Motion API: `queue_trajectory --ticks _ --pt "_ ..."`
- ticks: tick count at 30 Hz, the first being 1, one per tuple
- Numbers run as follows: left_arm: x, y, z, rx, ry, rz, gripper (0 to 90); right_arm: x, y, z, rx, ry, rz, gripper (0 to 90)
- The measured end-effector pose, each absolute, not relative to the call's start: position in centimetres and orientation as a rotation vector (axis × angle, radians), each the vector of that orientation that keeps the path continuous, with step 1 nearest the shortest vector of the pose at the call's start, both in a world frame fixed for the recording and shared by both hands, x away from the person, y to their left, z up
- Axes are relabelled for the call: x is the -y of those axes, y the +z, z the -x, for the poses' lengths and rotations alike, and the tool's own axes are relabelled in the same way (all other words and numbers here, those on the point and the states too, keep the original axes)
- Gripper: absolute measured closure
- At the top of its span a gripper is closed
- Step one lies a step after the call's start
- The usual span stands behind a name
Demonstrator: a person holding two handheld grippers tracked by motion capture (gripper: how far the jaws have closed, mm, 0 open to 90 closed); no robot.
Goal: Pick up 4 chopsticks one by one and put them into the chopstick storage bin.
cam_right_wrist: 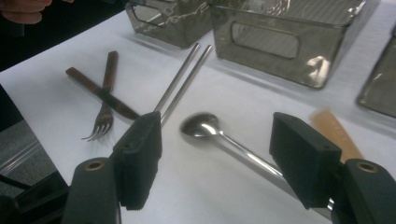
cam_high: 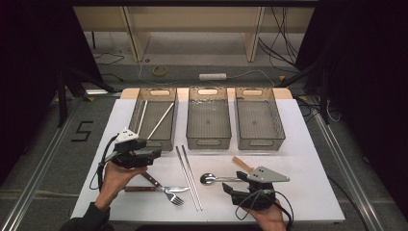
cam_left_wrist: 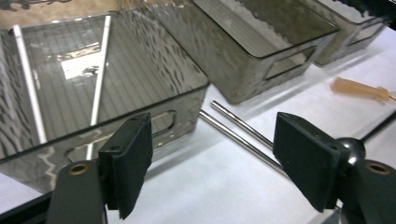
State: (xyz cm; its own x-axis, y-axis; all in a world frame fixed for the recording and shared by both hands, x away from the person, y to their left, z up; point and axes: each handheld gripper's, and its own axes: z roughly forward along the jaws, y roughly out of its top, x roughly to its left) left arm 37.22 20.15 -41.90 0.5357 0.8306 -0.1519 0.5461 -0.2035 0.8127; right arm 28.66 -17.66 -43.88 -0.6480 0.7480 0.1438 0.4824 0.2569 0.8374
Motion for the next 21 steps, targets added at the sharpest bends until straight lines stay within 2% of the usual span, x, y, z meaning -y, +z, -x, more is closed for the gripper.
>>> queue_trajectory --ticks 21 --pt "-19.7 -42.8 -34.9 -1.074 0.398 -1.871 23.8 13.9 -45.1 -28.5 -2.300 1.270 -1.143 41.3"
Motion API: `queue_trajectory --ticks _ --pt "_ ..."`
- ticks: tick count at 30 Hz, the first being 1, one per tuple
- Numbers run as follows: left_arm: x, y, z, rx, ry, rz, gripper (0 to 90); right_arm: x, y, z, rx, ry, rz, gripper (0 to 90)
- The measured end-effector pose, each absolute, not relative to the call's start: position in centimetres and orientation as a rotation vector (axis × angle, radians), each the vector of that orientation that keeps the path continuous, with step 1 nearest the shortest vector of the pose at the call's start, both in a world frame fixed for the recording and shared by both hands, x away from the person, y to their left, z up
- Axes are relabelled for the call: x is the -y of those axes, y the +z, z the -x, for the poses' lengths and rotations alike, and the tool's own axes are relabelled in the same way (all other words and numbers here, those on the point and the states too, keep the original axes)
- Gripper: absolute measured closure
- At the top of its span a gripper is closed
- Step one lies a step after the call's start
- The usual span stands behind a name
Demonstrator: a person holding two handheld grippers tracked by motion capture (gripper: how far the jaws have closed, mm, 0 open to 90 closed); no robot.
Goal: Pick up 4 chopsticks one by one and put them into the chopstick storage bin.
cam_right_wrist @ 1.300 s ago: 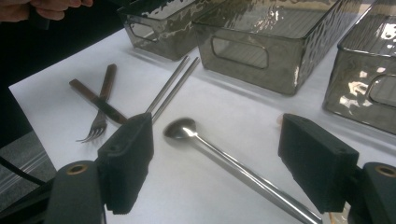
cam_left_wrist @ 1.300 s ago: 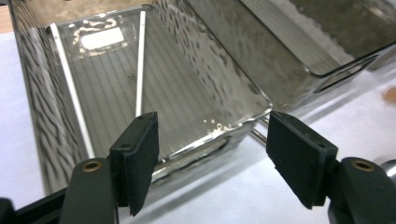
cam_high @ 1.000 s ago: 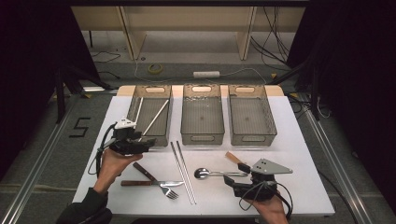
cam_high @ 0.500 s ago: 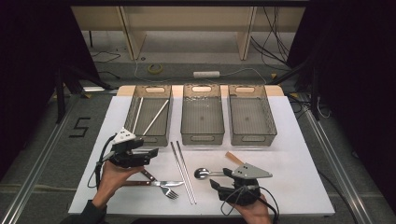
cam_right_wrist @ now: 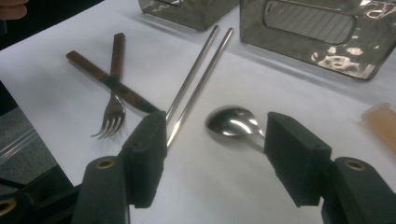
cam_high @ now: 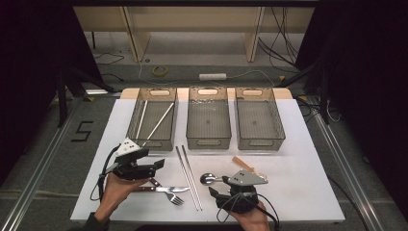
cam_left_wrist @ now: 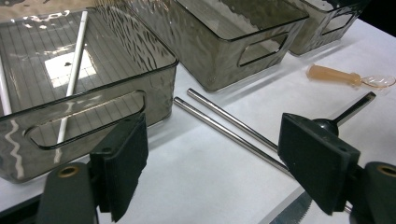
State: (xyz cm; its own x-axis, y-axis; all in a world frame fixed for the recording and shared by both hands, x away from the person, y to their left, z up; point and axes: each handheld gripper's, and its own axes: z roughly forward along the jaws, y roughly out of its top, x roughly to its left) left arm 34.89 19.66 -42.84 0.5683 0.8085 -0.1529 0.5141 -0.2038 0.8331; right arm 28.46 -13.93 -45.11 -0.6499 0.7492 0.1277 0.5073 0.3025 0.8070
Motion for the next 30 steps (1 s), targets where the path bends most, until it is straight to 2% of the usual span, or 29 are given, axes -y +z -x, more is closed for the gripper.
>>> queue_trajectory --ticks 30 --pt "-19.5 -42.9 -33.4 -1.048 0.418 -1.852 22.4 11.3 -46.5 -28.5 -2.373 1.211 -1.114 52.4"
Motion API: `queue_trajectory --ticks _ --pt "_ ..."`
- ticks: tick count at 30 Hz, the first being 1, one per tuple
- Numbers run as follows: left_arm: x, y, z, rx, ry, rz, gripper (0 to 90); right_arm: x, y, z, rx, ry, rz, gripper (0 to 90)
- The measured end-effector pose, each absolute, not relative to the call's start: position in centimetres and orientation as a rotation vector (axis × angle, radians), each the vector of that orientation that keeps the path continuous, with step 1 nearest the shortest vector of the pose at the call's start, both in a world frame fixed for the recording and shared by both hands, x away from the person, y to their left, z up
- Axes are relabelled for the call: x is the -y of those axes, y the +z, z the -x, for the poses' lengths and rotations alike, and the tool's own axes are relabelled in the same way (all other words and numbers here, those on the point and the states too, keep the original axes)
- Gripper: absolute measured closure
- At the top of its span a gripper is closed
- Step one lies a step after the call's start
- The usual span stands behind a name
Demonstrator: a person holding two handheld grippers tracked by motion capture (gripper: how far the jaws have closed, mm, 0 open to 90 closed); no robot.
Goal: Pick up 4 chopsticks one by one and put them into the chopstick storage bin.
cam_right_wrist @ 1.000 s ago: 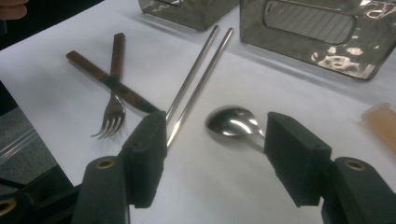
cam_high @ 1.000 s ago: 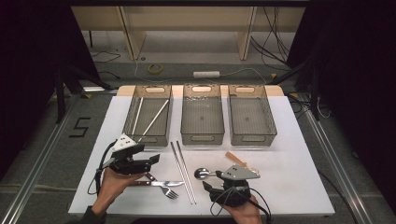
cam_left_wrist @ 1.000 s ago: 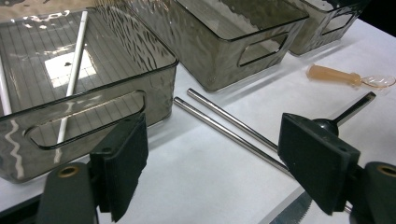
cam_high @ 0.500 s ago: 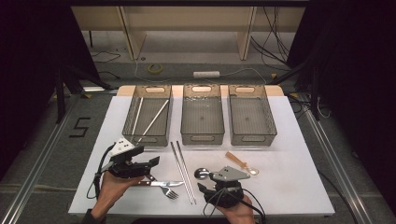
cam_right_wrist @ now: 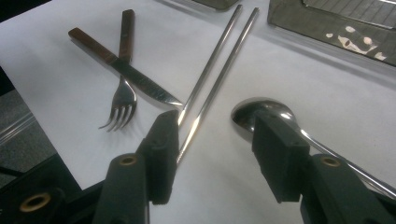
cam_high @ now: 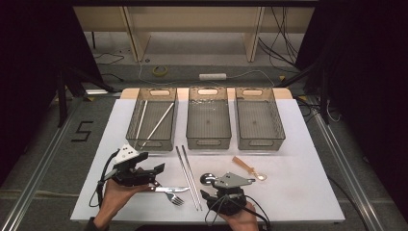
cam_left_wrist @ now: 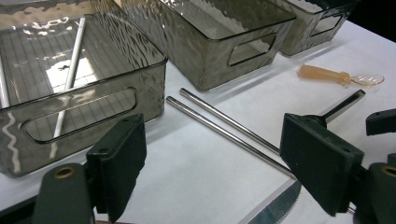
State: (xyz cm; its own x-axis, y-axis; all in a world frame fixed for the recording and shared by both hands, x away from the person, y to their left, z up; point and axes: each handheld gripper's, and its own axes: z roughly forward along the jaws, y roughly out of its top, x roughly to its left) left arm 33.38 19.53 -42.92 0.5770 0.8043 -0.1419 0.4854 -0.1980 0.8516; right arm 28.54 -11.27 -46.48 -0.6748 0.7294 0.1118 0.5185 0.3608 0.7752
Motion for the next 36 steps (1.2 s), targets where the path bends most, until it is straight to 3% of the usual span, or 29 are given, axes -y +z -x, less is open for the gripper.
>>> queue_trajectory --ticks 36 --pt "-19.5 -42.8 -32.7 -1.031 0.427 -1.857 21.9 8.7 -48.2 -28.2 -2.412 1.112 -1.111 63.6"
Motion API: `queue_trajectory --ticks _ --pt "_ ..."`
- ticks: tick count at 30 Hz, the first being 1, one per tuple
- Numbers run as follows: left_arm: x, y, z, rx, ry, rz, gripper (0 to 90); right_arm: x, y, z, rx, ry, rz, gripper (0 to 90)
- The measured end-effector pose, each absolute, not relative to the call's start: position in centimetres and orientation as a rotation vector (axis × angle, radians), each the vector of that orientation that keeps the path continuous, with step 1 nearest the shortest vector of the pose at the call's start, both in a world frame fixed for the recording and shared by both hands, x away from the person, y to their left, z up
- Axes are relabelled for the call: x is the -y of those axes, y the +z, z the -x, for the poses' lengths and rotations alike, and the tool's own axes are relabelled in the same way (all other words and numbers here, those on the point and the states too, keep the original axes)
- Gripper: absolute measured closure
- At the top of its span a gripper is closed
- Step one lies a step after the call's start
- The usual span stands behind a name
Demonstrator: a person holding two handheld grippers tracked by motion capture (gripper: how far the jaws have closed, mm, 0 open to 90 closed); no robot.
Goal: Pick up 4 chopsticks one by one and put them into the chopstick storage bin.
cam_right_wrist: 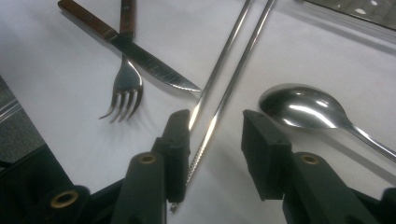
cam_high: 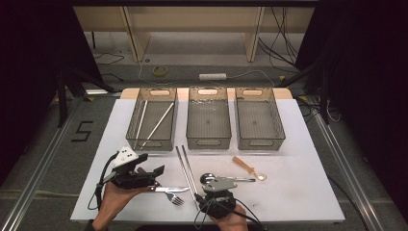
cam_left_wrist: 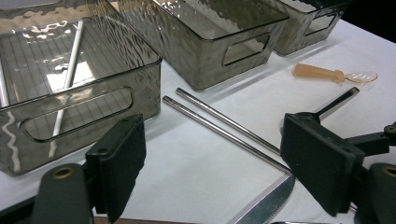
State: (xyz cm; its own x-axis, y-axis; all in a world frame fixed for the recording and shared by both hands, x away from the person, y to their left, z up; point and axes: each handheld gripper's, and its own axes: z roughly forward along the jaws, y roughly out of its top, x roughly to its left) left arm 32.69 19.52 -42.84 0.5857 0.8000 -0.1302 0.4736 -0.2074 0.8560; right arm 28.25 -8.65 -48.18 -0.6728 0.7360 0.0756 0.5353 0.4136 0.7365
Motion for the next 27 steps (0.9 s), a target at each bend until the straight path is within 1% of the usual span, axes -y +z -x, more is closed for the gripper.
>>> queue_trajectory --ticks 19,27 --pt "-19.5 -42.8 -32.6 -1.032 0.431 -1.853 21.7 7.7 -48.8 -27.9 -2.395 1.067 -1.123 71.9" --pt "-19.5 -42.8 -32.5 -1.031 0.432 -1.852 21.6 7.3 -49.2 -27.7 -2.390 1.048 -1.129 73.3"
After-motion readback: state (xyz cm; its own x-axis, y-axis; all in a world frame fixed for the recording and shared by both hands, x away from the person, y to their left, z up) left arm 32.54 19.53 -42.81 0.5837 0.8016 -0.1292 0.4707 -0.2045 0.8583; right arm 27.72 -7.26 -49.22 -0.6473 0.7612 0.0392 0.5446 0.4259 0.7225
